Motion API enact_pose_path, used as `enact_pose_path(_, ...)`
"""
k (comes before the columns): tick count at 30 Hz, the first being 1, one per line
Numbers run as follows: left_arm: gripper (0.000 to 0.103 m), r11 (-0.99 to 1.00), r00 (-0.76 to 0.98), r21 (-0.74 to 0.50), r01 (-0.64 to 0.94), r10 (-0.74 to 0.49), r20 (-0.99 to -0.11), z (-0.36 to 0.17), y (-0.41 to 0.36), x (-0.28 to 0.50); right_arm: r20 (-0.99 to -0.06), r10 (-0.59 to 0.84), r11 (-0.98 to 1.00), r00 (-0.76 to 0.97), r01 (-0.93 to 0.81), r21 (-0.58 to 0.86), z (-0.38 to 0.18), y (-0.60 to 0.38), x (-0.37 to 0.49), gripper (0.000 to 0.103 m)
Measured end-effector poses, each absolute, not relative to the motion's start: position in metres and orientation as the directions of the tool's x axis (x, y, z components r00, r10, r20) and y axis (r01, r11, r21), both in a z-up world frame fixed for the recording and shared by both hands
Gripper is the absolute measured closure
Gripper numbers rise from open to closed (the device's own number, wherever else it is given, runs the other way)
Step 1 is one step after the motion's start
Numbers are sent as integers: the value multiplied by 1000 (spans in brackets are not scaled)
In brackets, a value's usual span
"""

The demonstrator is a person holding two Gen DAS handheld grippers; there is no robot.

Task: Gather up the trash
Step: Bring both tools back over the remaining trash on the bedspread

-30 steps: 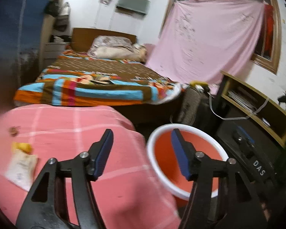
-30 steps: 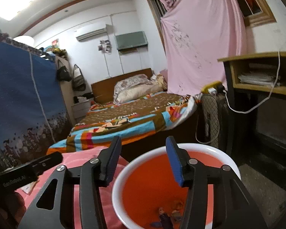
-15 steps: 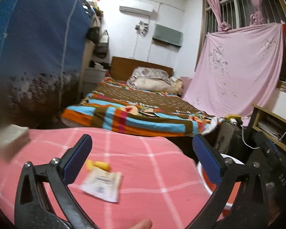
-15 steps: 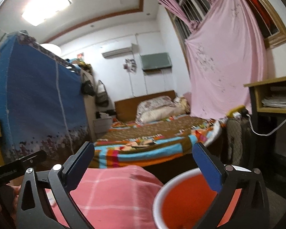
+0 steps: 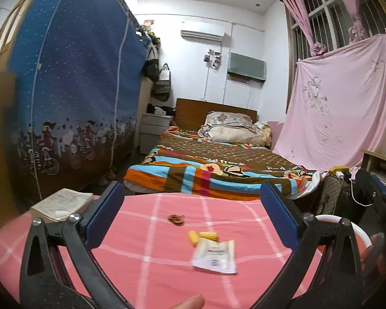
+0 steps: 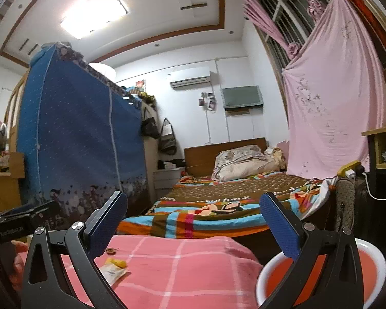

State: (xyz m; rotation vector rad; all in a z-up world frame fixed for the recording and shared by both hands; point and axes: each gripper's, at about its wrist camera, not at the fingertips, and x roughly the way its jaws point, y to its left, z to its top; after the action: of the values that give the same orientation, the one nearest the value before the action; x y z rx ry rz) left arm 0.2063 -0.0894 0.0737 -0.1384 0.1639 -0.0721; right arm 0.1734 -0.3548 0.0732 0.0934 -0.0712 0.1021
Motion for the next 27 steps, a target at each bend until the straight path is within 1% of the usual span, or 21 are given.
enact_pose_path(7,14,992,990,-128,22,-40,-139,69,-65,204,43,161,986,986,-163,34,71,-324,185,0)
enact_pose_path(10,14,994,988,-112,16,-33,-151,65,-57,208,1,187,982,982,-187,8,68,-310,193,0)
enact_pose_path(12,14,994,983,-106,14,-33,-179,62,-49,213,-65,207,978,976,-209,-12,65,-301,204,0)
enact_pose_path(16,15,995,969,-103,8,-33,-244,55,-41,223,-247,234,967,941,-252,-43,51,-282,231,0)
enact_pose_path(21,18,992,942,-127,-2,-41,-334,47,-31,235,-386,204,962,900,-257,-90,37,-263,252,1)
enact_pose_path(23,20,990,927,-143,-9,-46,-372,43,-28,239,-443,209,956,872,-278,-97,31,-256,261,5)
enact_pose_path(25,22,987,905,-157,-13,-55,-421,38,-24,245,-479,228,948,848,-305,-88,25,-252,266,11)
enact_pose_path(27,28,986,884,-166,-16,-64,-464,33,-22,251,-527,251,940,812,-335,-67,20,-247,273,16)
